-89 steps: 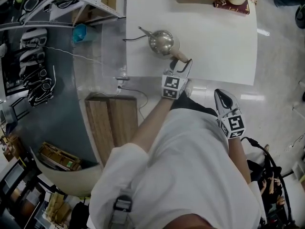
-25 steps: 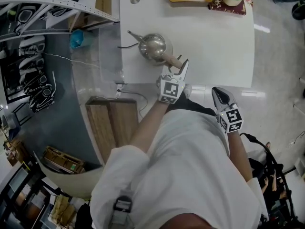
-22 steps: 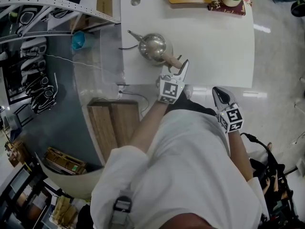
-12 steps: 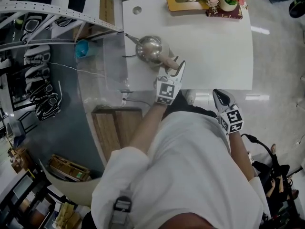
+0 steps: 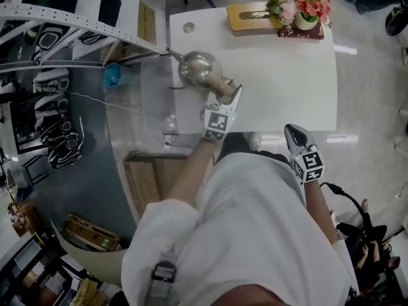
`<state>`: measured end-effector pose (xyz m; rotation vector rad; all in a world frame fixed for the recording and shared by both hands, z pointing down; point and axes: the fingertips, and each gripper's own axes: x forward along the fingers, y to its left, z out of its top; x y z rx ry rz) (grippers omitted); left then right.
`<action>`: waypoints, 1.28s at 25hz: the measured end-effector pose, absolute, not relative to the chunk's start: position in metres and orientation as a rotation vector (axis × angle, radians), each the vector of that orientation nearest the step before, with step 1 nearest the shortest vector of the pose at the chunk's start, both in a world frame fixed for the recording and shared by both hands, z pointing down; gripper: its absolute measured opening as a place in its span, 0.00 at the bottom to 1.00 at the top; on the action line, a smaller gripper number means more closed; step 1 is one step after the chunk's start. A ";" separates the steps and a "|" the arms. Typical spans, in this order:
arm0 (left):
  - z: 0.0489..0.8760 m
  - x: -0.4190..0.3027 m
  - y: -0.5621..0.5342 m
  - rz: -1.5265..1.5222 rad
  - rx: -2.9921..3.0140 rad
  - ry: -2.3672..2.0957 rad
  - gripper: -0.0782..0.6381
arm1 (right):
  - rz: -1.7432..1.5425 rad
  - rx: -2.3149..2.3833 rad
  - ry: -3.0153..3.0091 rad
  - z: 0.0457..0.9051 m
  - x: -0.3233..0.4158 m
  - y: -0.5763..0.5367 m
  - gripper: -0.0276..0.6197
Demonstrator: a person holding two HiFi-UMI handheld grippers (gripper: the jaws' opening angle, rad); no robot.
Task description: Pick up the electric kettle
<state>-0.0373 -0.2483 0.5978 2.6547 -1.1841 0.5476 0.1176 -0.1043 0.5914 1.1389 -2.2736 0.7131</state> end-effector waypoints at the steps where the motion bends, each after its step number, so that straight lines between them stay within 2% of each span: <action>1: 0.598 -0.039 -0.251 0.550 2.663 -1.173 0.27 | 0.714 1.146 -2.270 0.591 0.117 -0.106 0.06; 32: 0.651 -0.034 -0.331 0.560 2.688 -0.990 0.27 | 0.860 1.365 -2.091 0.612 0.131 -0.110 0.06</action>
